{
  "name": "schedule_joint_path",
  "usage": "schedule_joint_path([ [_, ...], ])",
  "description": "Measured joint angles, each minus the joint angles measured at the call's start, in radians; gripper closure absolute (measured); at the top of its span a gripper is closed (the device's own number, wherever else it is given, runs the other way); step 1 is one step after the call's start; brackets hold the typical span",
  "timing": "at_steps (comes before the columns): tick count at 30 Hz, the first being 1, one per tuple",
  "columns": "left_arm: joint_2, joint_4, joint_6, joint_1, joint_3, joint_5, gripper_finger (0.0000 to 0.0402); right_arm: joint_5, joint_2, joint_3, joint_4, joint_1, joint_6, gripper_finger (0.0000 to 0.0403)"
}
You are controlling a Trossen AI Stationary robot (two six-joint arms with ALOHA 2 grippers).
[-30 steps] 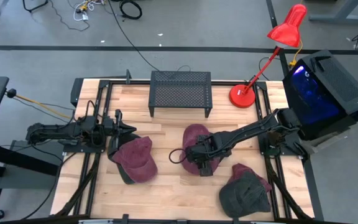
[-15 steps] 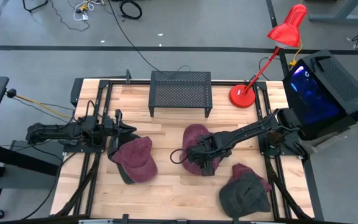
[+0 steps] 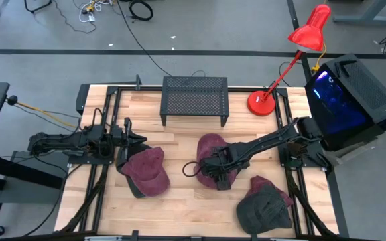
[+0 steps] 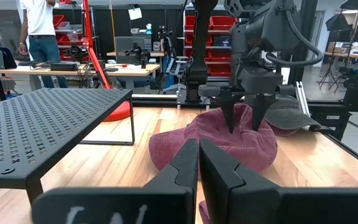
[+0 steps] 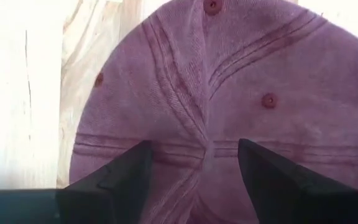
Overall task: Pick & Place hat
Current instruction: Put the middle red cap on the shelf
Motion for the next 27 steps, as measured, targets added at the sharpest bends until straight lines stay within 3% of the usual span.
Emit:
schedule_joint_path([
  [13,0.000,0.000,0.000,0.000,0.000,0.000,0.0381,0.000,0.005,0.000,-0.007,-0.007,-0.008,0.0272],
  [27,0.000,0.000,0.000,0.000,0.000,0.000,0.0381,-0.006,0.002,0.000,-0.009,-0.008,0.002,0.0356],
])
